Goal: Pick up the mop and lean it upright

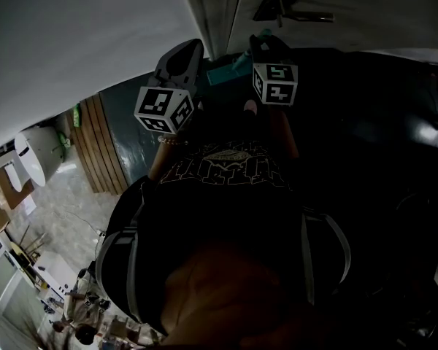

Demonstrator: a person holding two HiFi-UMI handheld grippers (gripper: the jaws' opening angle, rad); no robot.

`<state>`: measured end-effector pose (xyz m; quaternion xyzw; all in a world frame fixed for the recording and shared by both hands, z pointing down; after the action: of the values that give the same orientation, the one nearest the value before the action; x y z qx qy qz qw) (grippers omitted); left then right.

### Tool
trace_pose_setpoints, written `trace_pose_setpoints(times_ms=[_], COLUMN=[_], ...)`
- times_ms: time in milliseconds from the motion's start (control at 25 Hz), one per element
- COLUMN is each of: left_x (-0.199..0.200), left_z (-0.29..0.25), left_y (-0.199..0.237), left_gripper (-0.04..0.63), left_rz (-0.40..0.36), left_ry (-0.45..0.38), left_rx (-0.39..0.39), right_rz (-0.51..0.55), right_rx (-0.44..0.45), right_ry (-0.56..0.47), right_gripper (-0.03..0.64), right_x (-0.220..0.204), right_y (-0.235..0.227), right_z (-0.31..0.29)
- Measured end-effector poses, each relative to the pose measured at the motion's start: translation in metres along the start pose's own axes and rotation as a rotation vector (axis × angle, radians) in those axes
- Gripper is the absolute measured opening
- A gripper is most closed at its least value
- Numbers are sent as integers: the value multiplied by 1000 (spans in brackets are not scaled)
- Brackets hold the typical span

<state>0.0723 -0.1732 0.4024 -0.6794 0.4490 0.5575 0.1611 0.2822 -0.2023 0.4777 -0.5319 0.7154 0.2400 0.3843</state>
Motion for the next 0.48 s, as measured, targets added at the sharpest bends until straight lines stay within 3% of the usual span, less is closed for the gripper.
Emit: trace_pose_setpoints(times_ms=[480], left_x=[5], left_z=[5], left_y=[7], left_gripper=[37], left_rz=[7], left_ry=[-9], left_rx=[2], right_rz=[5], right_rx=[-28], right_ry=[-48], right_gripper=[123], right_x=[23], right_y=[0], right_z=[-37])
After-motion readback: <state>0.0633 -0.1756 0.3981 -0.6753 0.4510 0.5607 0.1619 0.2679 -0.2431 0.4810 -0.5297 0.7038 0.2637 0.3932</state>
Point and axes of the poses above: the fingertips, and each gripper's own axes: z backward along the fingers, y to its left, x out of its top, the point moved 8 cm from there along z, backward along the fingers, and after that the axes turned 6 degrees about y, right-handed, at the moved point
